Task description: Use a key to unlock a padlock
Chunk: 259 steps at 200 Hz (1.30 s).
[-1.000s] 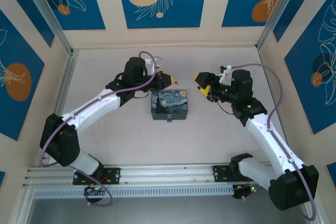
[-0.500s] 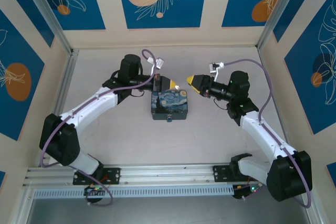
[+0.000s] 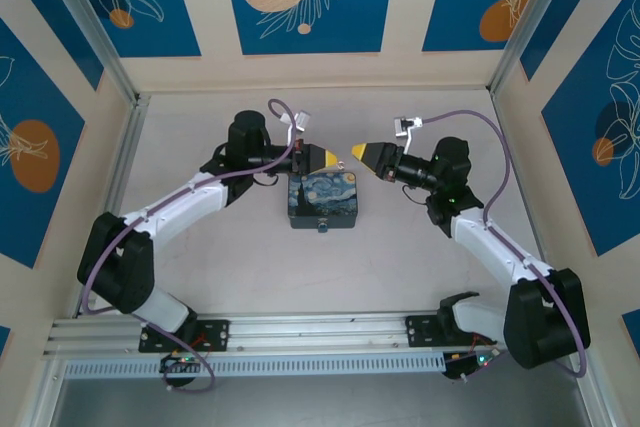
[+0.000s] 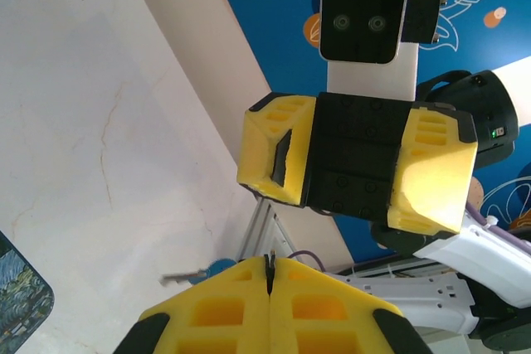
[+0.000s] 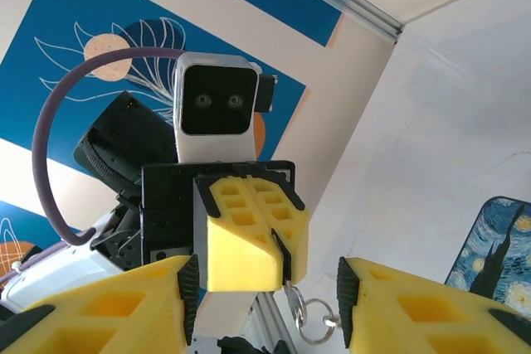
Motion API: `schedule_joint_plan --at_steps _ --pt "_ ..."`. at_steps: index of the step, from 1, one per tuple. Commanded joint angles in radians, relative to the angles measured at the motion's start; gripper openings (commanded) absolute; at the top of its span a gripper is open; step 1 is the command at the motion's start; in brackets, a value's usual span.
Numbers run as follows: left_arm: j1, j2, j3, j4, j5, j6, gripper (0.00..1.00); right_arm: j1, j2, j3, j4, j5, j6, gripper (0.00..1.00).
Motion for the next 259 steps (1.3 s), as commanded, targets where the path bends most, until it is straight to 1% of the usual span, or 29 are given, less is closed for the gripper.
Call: schedule_joint_plan --at_steps 1,71,166,259 --pt "0.004 -0.004 -0.017 0.086 -0.005 -0.048 0.0 0.019 0.024 -0.014 0.083 -0.011 0.017 0.49" --pt "0.004 -0.003 -0.025 0.102 -0.03 -0.06 0.0 0.075 0.067 -0.03 0.106 0.015 0.014 0.46" --pt "0.004 0.015 -0.024 0.108 -0.045 -0.063 0.0 0.078 0.075 -0.069 0.132 0.034 0.024 0.34" --pt "0.004 0.01 -0.038 0.102 -0.056 -0.059 0.0 0.082 0.121 -0.055 0.178 0.03 0.055 0.28"
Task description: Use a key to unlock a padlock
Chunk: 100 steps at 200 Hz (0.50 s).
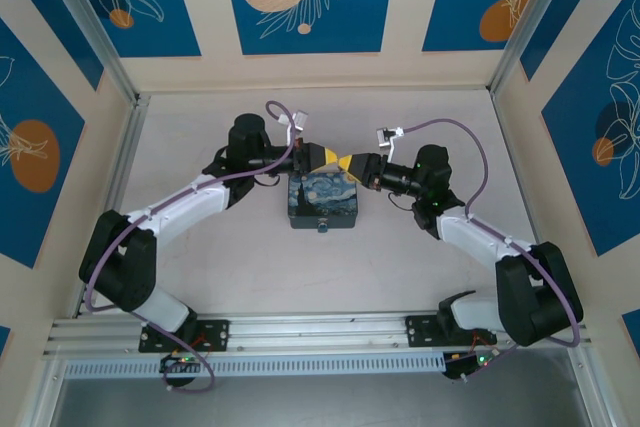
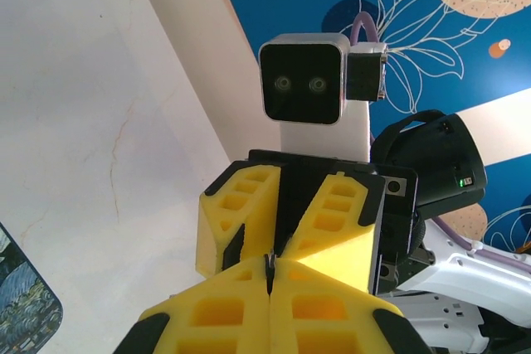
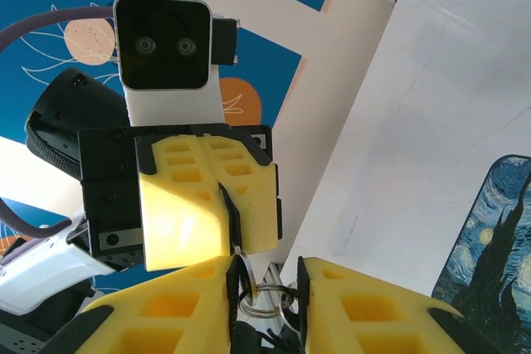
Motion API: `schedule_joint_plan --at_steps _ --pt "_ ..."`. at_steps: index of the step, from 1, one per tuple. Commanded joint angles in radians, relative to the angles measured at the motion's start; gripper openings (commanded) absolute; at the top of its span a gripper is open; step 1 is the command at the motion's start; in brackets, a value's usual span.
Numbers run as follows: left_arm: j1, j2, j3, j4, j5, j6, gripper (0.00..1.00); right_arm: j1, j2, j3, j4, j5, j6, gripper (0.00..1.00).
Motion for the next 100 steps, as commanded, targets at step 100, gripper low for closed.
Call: schedule_joint_plan --at_steps 100 --pt "0.004 0.007 -0.011 0.03 -0.001 -0.001 0.0 0.007 0.009 0.009 0.037 0.002 0.007 0.01"
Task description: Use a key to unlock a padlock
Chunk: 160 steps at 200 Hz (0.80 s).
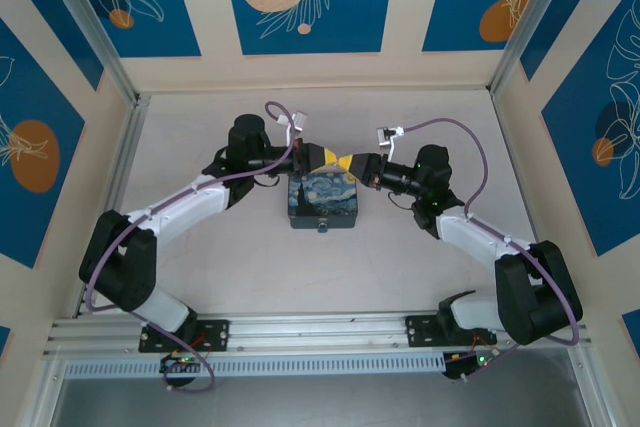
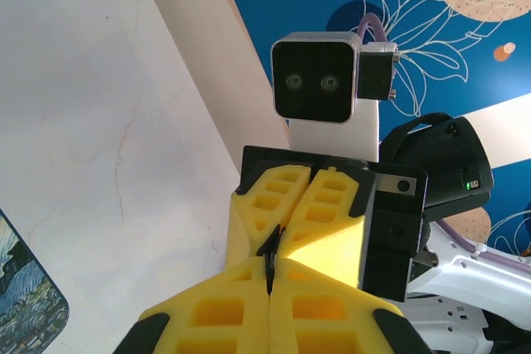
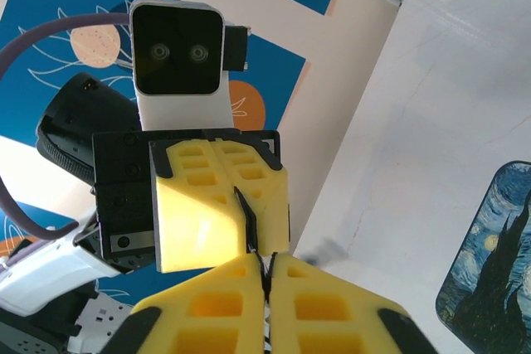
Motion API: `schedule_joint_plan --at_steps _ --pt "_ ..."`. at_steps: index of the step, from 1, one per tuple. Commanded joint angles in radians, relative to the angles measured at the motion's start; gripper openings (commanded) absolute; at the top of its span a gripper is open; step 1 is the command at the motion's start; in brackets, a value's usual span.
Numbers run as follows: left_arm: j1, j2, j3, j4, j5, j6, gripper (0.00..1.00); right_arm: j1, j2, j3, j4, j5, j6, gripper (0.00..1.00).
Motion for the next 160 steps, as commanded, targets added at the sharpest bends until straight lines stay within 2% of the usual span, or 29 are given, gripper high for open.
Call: schedule_joint_plan --at_steps 1,29,38,52,60,69,114,160 --pt "0.003 0.006 -0.008 0.029 0.006 -0.001 0.0 0.006 0.005 0.009 0.012 0.002 -0.005 0.01" --pt "0.009 -0.004 0.0 0.006 -0.02 0.0 0.0 0.002 -0.003 -0.008 0.007 0.002 -0.003 0.0" --pt "0.018 -0.021 -0.001 -0.011 -0.042 0.002 0.21 0.0 -0.013 -0.02 0.002 0.005 -0.003 0.0" --pt "0.042 -0.069 -0.017 -0.027 -0.087 0.004 0.59 -0.005 -0.038 -0.041 -0.016 0.017 -0.007 0.0" --pt "0.054 -0.102 -0.03 -0.039 -0.11 0.011 0.72 -0.007 -0.055 -0.055 -0.025 0.022 -0.009 0.0" --pt "0.064 -0.136 -0.043 -0.069 -0.135 0.02 0.81 -0.008 -0.074 -0.07 -0.038 0.028 -0.01 0.0" --pt "0.064 -0.296 -0.167 -0.244 -0.232 0.116 1.0 -0.002 -0.176 -0.138 -0.145 0.075 -0.039 0.0" --pt "0.015 -0.439 -0.355 -0.349 -0.331 0.212 1.0 0.019 -0.323 -0.217 -0.401 0.232 -0.111 0.0"
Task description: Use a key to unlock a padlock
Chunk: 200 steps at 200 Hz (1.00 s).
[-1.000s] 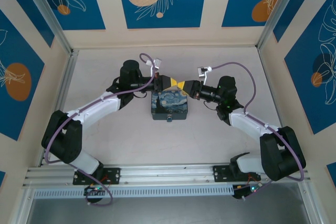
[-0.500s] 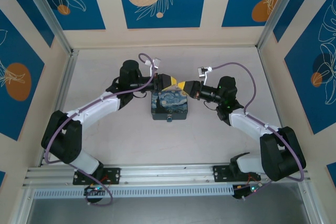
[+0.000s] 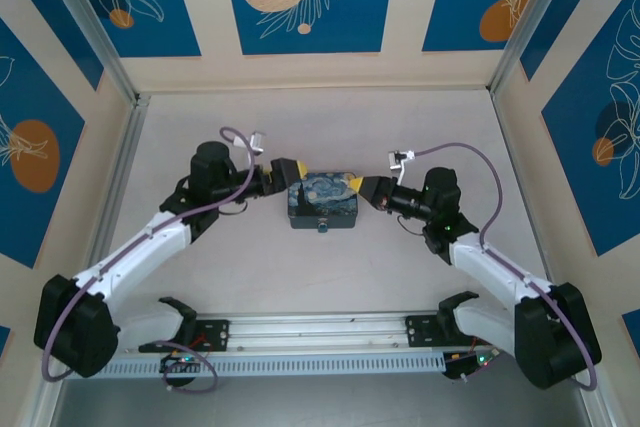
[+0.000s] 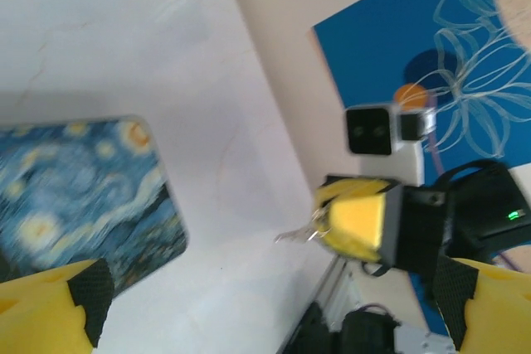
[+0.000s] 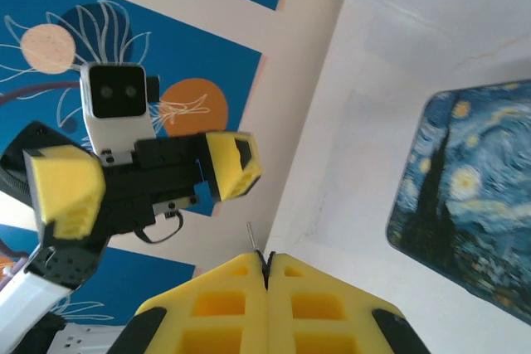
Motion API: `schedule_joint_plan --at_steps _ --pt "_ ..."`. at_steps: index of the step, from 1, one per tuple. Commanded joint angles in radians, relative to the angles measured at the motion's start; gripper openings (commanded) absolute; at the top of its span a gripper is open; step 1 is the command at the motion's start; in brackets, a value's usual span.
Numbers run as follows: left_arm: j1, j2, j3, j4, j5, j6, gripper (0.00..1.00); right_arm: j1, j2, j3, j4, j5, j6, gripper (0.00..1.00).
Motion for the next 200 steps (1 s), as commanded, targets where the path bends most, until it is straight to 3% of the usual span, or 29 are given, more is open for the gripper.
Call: schedule_joint_plan --at_steps 1,44,91,146,200 --pt "-0.041 -0.044 -0.082 -0.089 -0.082 0.08 1.0 0.011 -0.07 -0.044 -0.174 0.121 -0.056 0.0" --pt "-0.227 0.028 -0.201 -0.069 -0.267 0.123 0.99 0.017 -0.109 -0.109 -0.246 0.2 -0.004 0.0" --pt "-0.39 0.266 -0.189 0.064 -0.416 0.189 0.95 0.048 0.017 -0.079 -0.201 0.227 0.019 0.0" --pt "-0.417 0.41 -0.187 0.272 -0.573 0.227 0.9 0.065 0.136 -0.057 -0.111 0.261 0.059 0.0" --pt "-0.414 0.528 -0.124 0.392 -0.551 0.276 0.86 0.066 0.266 0.026 -0.058 0.265 0.055 0.0"
